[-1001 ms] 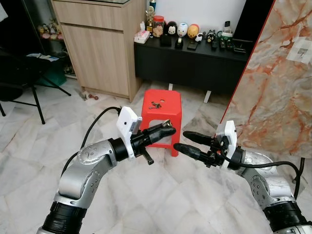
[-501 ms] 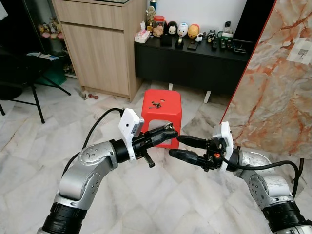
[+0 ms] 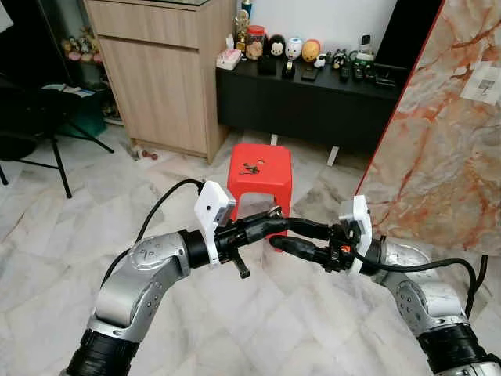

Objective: Hang keys on a hook

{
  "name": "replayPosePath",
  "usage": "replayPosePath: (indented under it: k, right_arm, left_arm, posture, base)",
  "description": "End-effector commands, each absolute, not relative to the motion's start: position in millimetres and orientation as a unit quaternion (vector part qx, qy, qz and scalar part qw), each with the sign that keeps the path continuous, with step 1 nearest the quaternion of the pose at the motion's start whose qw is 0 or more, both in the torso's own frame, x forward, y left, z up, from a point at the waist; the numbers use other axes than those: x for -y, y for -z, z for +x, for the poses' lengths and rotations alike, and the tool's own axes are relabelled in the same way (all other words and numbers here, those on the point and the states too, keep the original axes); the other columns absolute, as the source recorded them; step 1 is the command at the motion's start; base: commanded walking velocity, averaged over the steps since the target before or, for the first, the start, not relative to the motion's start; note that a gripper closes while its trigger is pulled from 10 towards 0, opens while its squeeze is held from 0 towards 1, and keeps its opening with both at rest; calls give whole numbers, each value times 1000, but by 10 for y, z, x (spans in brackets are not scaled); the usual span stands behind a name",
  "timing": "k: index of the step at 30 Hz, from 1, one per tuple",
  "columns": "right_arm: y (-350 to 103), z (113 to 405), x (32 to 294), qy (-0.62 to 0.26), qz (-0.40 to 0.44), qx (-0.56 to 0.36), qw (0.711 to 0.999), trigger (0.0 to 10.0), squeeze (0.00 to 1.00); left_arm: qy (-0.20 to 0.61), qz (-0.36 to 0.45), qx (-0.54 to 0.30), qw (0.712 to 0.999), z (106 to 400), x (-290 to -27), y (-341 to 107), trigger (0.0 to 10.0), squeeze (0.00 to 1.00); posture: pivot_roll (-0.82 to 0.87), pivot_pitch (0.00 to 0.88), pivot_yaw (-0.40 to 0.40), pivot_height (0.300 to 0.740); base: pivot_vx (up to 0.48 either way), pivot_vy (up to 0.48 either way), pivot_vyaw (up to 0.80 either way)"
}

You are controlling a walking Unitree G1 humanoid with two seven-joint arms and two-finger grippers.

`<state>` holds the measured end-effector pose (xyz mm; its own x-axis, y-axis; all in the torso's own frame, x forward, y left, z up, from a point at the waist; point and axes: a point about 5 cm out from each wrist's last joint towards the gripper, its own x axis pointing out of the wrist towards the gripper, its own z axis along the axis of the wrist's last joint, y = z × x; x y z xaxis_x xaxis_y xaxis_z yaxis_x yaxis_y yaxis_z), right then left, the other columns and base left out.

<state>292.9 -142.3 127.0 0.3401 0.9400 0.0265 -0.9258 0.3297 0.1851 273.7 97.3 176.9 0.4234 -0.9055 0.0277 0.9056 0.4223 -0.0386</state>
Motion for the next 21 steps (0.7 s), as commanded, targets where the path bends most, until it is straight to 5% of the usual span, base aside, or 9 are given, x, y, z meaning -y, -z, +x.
replayPosePath:
  k: [1,3,4,5,6,21]
  right_arm:
    - [-1311,2951,1453,-569,82,-36,817,10000,0]
    - [-1311,2942,1445,-574,85,-38,814,9020,0]
    - [-1311,2936,1439,-577,87,-38,811,2196,0]
    - [-1311,2933,1437,-578,87,-39,811,2196,0]
    - [-1312,2927,1431,-581,89,-39,808,0,0]
    - [-1307,2916,1416,-587,90,-42,804,0,0]
  left_arm:
    - [552,-23,10,833,2694,-936,-1823,10000,0]
    - [553,-23,9,833,2692,-934,-1824,10000,0]
    - [554,-24,9,832,2690,-933,-1824,10000,0]
    - [554,-24,9,832,2690,-932,-1823,10000,0]
    - [554,-24,9,832,2689,-930,-1823,10000,0]
    - [569,-13,-9,822,2640,-923,-1762,10000,0]
  posture:
    - [34,0,-93,740]
    - [33,0,-93,740]
    - [32,0,-93,740]
    - [32,0,-93,740]
    - [34,0,-94,740]
    - [34,0,-94,740]
  base:
    - [0,0,0]
    - [0,0,0]
    - [0,0,0]
    - [0,0,0]
    - [0,0,0]
    - [0,0,0]
